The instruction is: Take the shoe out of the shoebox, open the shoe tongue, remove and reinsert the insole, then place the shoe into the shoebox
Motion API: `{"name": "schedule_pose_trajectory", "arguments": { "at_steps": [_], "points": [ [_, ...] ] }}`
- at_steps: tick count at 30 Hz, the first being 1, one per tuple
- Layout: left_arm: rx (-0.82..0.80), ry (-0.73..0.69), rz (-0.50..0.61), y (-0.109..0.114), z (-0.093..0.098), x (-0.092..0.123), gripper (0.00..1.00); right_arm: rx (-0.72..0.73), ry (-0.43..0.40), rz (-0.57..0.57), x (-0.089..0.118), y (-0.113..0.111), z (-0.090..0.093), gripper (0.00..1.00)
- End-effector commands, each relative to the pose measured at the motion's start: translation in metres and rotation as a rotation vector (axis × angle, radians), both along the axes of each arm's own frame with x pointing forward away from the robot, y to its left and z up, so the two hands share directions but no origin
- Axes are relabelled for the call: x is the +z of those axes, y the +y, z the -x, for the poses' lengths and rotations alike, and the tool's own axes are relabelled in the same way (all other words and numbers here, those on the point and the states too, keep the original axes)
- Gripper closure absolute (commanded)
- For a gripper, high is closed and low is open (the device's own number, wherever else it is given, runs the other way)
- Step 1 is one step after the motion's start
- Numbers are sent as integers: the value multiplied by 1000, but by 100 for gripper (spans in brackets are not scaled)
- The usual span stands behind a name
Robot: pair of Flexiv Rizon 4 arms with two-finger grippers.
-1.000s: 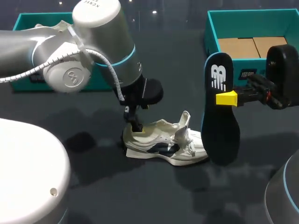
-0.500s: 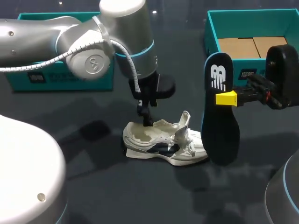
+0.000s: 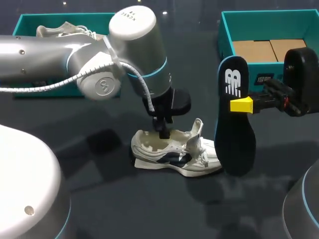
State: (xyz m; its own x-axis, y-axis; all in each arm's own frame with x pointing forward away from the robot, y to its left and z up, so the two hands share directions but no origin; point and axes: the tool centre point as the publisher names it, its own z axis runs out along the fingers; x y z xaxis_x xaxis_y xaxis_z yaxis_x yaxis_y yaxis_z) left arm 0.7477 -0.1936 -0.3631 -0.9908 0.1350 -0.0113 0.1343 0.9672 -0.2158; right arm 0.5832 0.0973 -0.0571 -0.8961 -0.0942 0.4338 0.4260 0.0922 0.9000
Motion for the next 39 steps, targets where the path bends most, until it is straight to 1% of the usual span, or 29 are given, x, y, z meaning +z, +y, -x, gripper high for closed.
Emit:
{"name": "schedule_pose_trajectory", "arguments": {
  "at_steps": [1,14,17,18,20,22,23,25,26,28,29,30,31,39],
  "points": [
    [-2,0,-12,-10,4,-11,55,-2,1,1,-1,1,1,100],
    [8,22,-24,-15,9,-30,56,-2,1,1,-1,1,1,100],
    [6,25,-25,-15,11,-32,51,-2,1,1,-1,1,1,100],
    [4,26,-25,-16,11,-32,45,-2,1,1,-1,1,1,100],
    [4,25,-24,-16,12,-34,40,-2,1,1,-1,1,1,100],
    [4,27,-23,-17,12,-35,38,-2,1,1,-1,1,1,100],
    [5,26,-23,-18,11,-35,38,-2,1,1,-1,1,1,100],
    [9,25,-27,-19,10,-37,51,-2,1,1,-1,1,1,100],
    [11,24,-29,-19,10,-37,54,-2,1,1,-1,1,1,100],
    [11,24,-32,-20,10,-38,65,-2,1,1,-1,1,1,100],
    [12,23,-34,-20,10,-39,78,-2,1,1,-1,1,1,100],
    [12,24,-36,-20,10,-39,94,-2,1,1,-1,1,1,100],
    [12,24,-37,-20,10,-39,100,-2,1,1,-1,1,1,100],
    [-49,49,-40,-12,9,-30,100,-2,1,1,-1,1,1,100]
  ]
}}
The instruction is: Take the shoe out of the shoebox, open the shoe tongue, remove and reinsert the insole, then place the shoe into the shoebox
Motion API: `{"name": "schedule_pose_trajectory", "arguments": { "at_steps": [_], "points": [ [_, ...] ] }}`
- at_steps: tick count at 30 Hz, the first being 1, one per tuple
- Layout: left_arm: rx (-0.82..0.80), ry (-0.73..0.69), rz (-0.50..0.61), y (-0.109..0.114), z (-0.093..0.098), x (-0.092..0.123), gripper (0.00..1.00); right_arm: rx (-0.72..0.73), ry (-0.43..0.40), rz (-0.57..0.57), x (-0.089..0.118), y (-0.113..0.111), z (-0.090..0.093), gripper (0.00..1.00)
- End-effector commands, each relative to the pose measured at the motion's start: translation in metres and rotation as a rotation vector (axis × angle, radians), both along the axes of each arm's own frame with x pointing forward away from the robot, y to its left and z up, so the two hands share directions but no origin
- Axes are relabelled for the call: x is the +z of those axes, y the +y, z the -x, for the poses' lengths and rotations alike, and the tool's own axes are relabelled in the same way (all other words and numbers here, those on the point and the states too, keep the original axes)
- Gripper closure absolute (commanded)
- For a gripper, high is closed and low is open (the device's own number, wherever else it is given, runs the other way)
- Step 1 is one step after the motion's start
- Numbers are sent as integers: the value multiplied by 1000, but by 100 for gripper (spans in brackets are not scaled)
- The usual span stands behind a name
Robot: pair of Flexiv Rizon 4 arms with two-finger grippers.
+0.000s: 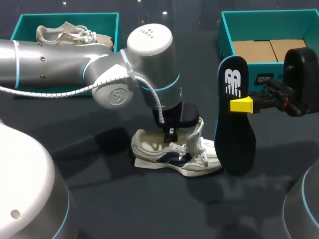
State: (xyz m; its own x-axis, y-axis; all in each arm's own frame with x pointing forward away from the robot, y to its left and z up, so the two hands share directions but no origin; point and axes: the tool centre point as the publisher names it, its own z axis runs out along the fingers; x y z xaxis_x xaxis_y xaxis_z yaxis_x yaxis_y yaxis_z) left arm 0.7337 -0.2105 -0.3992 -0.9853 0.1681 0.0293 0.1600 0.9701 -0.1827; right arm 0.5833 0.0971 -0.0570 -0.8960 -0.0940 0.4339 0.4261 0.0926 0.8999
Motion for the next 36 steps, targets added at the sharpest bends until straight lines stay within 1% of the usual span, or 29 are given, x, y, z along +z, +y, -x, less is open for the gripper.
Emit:
{"name": "schedule_pose_trajectory", "arguments": {
  "at_steps": [1,4,7,13,15,18,20,21,22,27,28,29,33,34,36],
  "points": [
    [-19,11,-5,6,-5,8,100,-2,1,1,-1,1,1,100],
    [-51,31,-7,10,-7,14,100,-2,1,1,-1,1,1,100],
    [-115,50,-16,12,-7,24,100,-2,1,1,-1,1,1,100],
    [-262,28,-9,15,-9,47,100,-2,1,1,-1,1,1,100],
    [-362,30,7,16,-9,56,100,-2,1,1,-1,1,1,100],
    [-508,7,-6,19,-7,64,100,-2,1,1,-1,1,1,100],
    [-653,-25,-27,22,-4,68,100,-2,1,1,-1,1,1,100],
    [-694,-34,-30,23,-2,70,100,-2,1,1,-1,1,1,100],
    [-787,-67,-8,28,1,73,100,-2,1,1,-1,1,1,100],
    [-787,-67,-8,28,1,73,100,-2,1,1,-1,1,1,100],
    [-787,-67,-8,28,1,73,96,-2,1,1,-1,1,1,100],
    [-787,-67,-8,28,1,73,100,-2,1,1,-1,1,1,100],
    [-787,-67,-8,28,1,73,100,-2,1,1,-1,1,1,100],
    [-789,-87,-27,27,1,74,100,-2,1,1,-1,1,1,100],
    [-856,-113,-42,27,2,77,100,-2,1,1,-1,1,1,100]
  ]
}}
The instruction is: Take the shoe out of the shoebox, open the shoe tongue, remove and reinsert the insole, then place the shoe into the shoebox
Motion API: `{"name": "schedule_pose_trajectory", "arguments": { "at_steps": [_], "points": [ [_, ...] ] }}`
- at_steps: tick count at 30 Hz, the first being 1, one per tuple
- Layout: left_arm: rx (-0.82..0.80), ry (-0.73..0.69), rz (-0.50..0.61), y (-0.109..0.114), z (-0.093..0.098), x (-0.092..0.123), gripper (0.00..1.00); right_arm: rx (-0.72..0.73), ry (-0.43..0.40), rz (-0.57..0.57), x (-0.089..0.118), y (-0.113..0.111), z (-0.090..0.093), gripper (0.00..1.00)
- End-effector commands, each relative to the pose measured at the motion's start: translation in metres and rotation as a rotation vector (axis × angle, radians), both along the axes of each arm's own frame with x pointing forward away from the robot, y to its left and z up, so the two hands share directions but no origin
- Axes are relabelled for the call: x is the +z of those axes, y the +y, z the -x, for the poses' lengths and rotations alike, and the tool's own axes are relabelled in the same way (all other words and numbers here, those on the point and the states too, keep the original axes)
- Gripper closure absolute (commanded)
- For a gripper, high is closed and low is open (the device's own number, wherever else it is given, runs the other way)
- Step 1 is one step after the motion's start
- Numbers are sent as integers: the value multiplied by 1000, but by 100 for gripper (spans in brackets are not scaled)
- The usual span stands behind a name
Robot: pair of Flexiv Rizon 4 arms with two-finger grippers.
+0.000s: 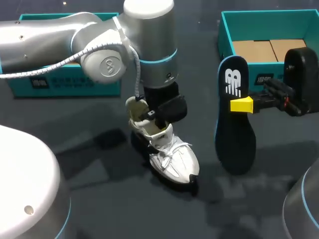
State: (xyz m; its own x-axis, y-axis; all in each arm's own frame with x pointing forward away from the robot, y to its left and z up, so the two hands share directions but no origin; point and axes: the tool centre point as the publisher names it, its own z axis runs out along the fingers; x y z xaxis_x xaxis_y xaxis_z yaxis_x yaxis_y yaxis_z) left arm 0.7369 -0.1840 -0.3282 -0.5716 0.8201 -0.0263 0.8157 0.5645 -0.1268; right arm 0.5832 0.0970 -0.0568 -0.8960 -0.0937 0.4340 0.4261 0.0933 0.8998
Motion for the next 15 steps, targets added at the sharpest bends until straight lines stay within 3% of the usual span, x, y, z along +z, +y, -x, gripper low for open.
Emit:
{"name": "schedule_pose_trajectory", "arguments": {
  "at_steps": [1,6,15],
  "points": [
    [-112,-32,-12,0,5,7,100,-2,1,0,-1,1,1,100],
    [-332,-69,-30,-6,8,4,100,-2,1,0,-1,1,1,100],
    [-497,-34,26,-9,6,11,100,-2,1,0,-1,1,1,100]
  ]
}}
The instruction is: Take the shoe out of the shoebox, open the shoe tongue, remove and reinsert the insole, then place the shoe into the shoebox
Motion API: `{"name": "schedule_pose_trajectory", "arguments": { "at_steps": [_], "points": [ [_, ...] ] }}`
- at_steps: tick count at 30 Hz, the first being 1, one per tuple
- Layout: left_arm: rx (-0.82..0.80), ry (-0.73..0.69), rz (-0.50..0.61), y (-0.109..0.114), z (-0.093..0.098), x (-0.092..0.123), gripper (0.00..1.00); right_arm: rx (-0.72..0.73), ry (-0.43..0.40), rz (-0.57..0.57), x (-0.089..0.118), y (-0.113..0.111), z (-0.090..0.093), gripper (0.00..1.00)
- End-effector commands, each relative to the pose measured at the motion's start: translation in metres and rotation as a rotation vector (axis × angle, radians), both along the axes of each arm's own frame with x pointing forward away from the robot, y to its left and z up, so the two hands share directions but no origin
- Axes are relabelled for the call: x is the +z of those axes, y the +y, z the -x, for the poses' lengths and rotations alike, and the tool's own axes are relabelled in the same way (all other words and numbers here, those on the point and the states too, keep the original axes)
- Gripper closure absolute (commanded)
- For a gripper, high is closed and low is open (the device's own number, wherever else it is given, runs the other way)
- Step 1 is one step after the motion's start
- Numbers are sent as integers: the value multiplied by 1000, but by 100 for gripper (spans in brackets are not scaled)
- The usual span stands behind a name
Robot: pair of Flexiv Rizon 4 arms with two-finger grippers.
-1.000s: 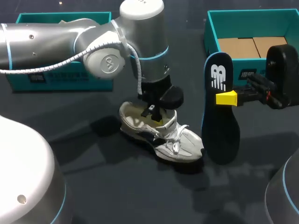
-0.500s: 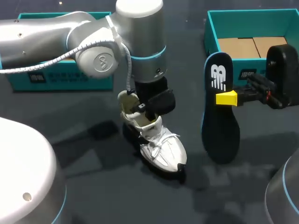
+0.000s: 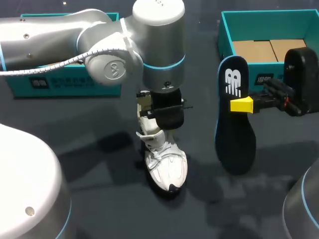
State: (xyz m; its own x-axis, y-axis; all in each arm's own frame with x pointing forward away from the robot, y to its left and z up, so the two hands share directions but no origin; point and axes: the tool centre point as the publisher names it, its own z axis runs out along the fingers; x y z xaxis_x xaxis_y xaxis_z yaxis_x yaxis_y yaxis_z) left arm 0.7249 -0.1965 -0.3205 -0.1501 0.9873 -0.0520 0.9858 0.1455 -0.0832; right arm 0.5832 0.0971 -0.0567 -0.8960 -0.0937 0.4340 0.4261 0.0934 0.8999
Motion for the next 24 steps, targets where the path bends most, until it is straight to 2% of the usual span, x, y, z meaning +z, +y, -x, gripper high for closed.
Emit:
{"name": "schedule_pose_trajectory", "arguments": {
  "at_steps": [1,24],
  "points": [
    [-49,10,10,3,-5,3,100,-2,1,0,-1,1,1,100],
    [-112,87,-24,-9,13,-41,100,-2,1,0,-1,1,1,100]
  ]
}}
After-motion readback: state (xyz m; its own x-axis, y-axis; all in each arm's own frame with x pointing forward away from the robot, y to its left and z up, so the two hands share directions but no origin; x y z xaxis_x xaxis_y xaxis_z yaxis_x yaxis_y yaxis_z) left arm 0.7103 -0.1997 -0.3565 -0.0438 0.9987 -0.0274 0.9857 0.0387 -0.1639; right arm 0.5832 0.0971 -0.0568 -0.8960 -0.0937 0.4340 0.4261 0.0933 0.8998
